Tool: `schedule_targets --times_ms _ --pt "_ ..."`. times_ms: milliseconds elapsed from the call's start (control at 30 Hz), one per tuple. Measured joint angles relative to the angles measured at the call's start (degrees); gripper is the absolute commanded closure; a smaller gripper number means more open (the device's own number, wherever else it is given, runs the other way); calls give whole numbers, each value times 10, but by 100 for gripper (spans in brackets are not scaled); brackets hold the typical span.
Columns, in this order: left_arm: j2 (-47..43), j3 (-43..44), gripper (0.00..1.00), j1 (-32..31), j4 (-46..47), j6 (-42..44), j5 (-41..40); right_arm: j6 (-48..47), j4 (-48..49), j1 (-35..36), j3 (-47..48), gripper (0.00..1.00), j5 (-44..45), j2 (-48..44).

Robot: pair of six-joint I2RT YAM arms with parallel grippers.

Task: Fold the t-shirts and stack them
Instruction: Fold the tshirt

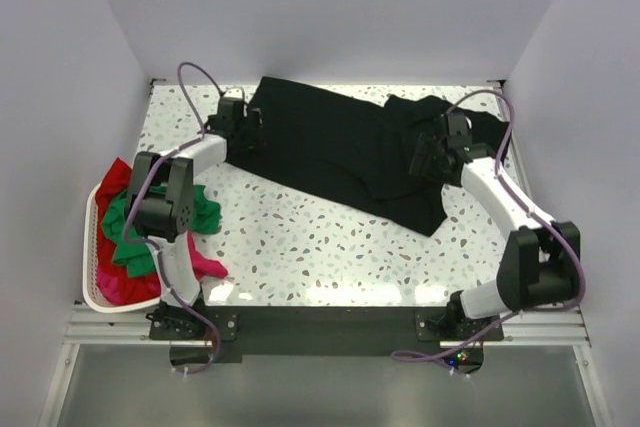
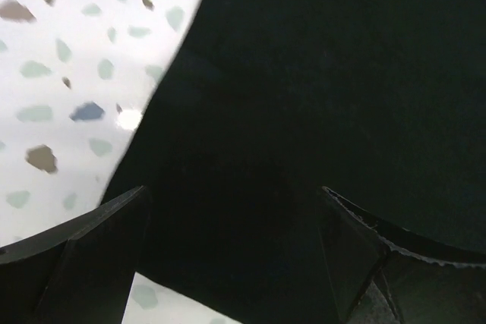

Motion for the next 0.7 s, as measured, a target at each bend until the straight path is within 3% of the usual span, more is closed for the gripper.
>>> schedule_targets --times_ms 200,333,700 --pt "-38 -100 5 -8 54 -18 26 2 -9 0 -124 25 -24 -116" --pt "-47 -125 5 -8 84 -28 42 6 -7 0 -188 34 -47 -167" --pt "-9 -96 4 -7 93 -30 40 9 7 0 -239 48 -91 -137"
